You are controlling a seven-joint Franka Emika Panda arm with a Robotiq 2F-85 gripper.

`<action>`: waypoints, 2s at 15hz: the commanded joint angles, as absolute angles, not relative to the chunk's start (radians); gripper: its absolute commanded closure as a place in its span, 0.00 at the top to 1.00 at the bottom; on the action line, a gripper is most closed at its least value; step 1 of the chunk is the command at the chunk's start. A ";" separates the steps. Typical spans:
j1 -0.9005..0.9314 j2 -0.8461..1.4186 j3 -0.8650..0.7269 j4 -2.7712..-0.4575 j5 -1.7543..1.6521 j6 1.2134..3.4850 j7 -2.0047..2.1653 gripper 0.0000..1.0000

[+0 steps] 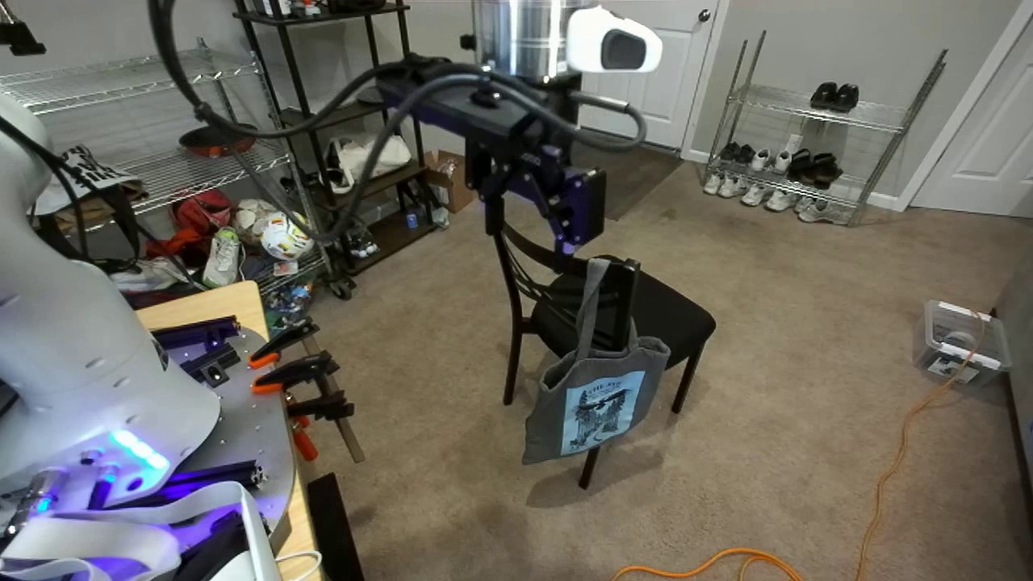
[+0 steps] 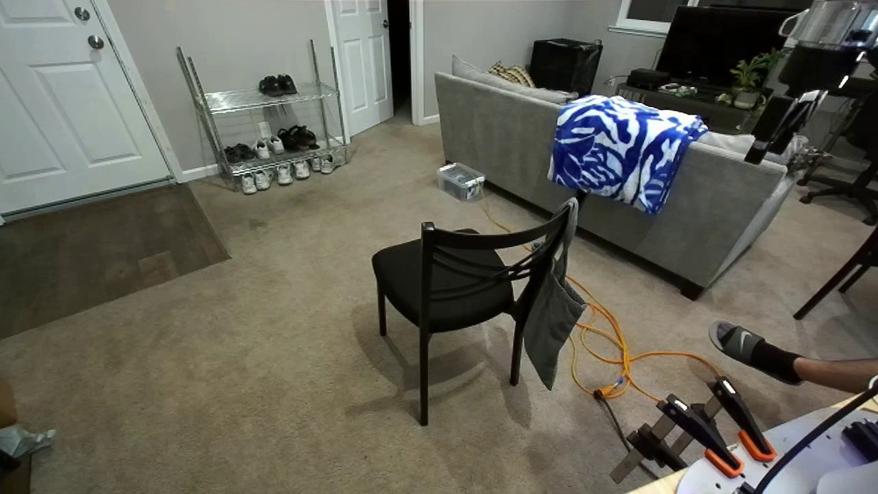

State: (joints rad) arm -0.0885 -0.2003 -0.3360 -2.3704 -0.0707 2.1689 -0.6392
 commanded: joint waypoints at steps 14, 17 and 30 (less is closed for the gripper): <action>-0.118 0.202 -0.114 -1.923 -0.151 2.195 -1.241 1.00; -0.111 0.204 -0.092 -1.911 -0.164 2.181 -1.256 1.00; -0.105 0.223 -0.077 -1.901 -0.161 2.179 -1.221 1.00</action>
State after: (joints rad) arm -0.1016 0.2039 -0.0976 -1.9164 -0.1446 2.1817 -1.2214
